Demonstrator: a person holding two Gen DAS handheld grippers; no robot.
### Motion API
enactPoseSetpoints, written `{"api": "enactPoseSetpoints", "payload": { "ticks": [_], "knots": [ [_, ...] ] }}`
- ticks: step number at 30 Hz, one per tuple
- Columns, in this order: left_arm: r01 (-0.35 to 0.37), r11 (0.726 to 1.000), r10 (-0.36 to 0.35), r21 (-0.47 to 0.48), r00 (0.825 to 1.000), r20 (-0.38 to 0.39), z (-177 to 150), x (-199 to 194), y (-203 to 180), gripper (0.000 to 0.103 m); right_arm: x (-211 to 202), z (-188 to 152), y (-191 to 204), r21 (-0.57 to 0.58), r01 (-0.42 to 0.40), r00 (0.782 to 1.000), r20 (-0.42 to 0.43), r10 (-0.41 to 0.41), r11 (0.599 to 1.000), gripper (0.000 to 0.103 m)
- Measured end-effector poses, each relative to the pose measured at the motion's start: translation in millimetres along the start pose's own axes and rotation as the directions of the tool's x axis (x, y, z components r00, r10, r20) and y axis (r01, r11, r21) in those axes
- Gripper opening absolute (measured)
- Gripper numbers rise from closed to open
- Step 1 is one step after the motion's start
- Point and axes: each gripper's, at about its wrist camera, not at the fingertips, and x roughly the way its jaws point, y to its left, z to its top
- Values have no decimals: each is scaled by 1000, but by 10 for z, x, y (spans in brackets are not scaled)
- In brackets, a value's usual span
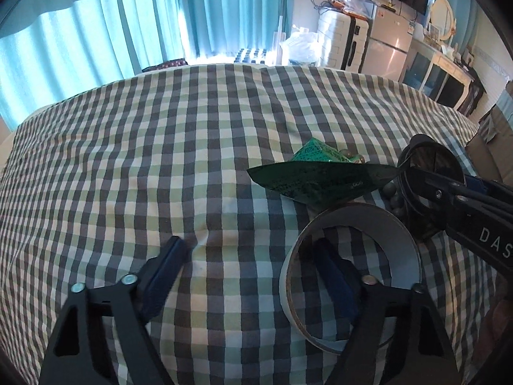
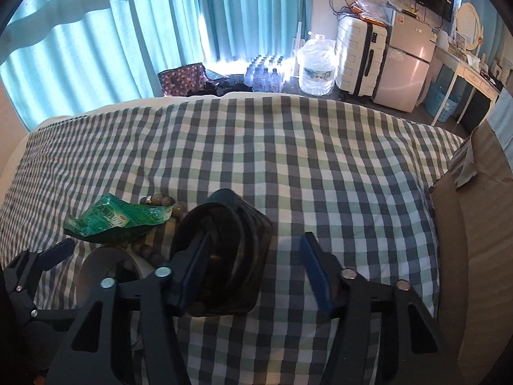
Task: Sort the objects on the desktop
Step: 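Grasp the black headband with the right tool while the left tool grasps the tape roll, then lift the black headband and tape roll off the bed with both tools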
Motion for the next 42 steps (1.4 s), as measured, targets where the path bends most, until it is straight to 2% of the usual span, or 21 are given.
{"api": "enactPoseSetpoints", "payload": {
  "ticks": [2,4,5,6,8,12,15,18,25,35,42],
  "knots": [
    [-1,1000,1,27,1000,4,-3,-59,-10,64,-13,0,40,-16,-10,1000,-3,10,1000,36],
    [-1,999,1,45,1000,7,25,-95,-23,48,-25,-5,105,-30,-5,1000,-5,5,1000,14],
    [4,999,-4,48,1000,9,30,-111,-35,41,-24,-15,121,-43,15,1000,-13,-16,999,13],
    [7,999,-8,48,1000,10,38,-114,-29,28,-57,-55,192,-43,11,1000,-16,-12,999,13],
    [21,999,-21,49,1000,8,65,-140,-27,17,-94,-71,197,-29,-10,1000,-18,9,1000,11],
    [37,998,-37,48,999,9,54,-165,-4,10,-196,-117,190,-22,-40,999,-17,39,999,9],
    [41,998,-42,49,999,9,-7,-238,26,8,-269,-126,199,-26,-42,999,-13,42,999,9],
    [54,998,-54,10,999,3,-79,-299,112,8,-347,-106,206,-24,-49,999,-9,49,998,9],
    [7,1000,-7,-11,999,38,-19,-571,230,8,-610,-77,270,-50,-78,997,19,79,996,9],
    [-57,997,62,-42,989,135,-14,-1306,397,9,-1133,-72,354,-67,-94,992,75,99,993,9],
    [-69,996,78,-53,978,196,49,-1802,445,9,-1601,-50,457,-88,-105,985,128,116,991,9]
  ]
}}
